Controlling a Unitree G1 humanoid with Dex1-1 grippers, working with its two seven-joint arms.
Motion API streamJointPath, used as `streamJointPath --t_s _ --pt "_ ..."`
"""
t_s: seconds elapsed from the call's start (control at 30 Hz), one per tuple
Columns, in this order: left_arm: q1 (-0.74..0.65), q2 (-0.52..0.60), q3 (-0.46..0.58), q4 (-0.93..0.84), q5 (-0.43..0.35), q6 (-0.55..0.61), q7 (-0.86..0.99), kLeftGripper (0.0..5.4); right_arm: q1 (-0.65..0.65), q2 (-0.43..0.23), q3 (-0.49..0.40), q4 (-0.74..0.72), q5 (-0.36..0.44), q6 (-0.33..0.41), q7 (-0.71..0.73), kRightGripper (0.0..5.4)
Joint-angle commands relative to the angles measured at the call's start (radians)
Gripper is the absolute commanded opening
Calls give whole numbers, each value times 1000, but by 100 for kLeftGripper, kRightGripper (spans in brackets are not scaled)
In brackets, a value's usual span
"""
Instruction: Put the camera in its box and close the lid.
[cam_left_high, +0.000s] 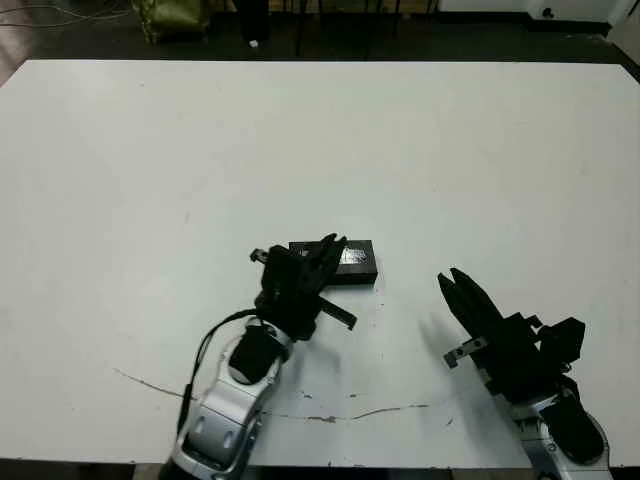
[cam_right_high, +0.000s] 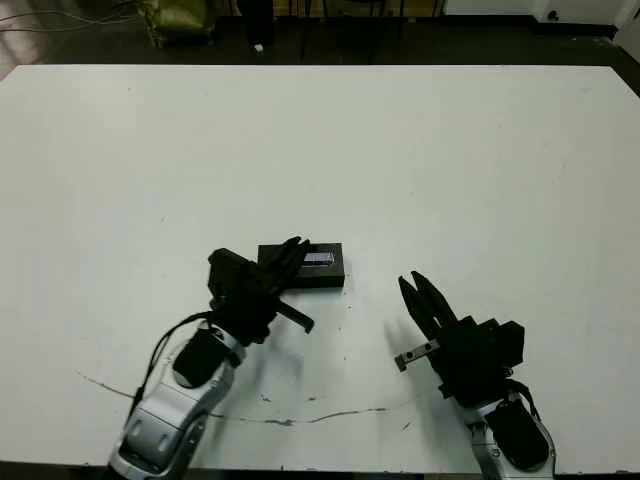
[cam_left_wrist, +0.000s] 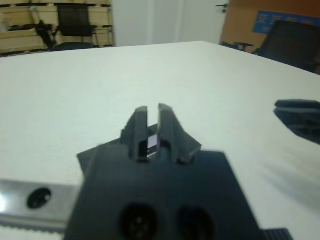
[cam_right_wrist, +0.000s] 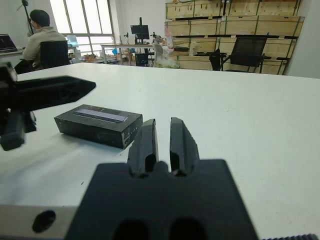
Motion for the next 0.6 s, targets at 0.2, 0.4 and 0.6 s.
streamJointPath --t_s 0.2,0.4,0.6 --pt "-25 -57 5 95 -5 59 67 3 36 0 8 -32 -16 54 -36 0" --pt "-31 -50 1 126 -22 94 82 3 8 -2 4 41 10 -18 21 0" --pt "-15 -46 28 84 -96 254 60 3 13 0 3 37 5 -35 24 0"
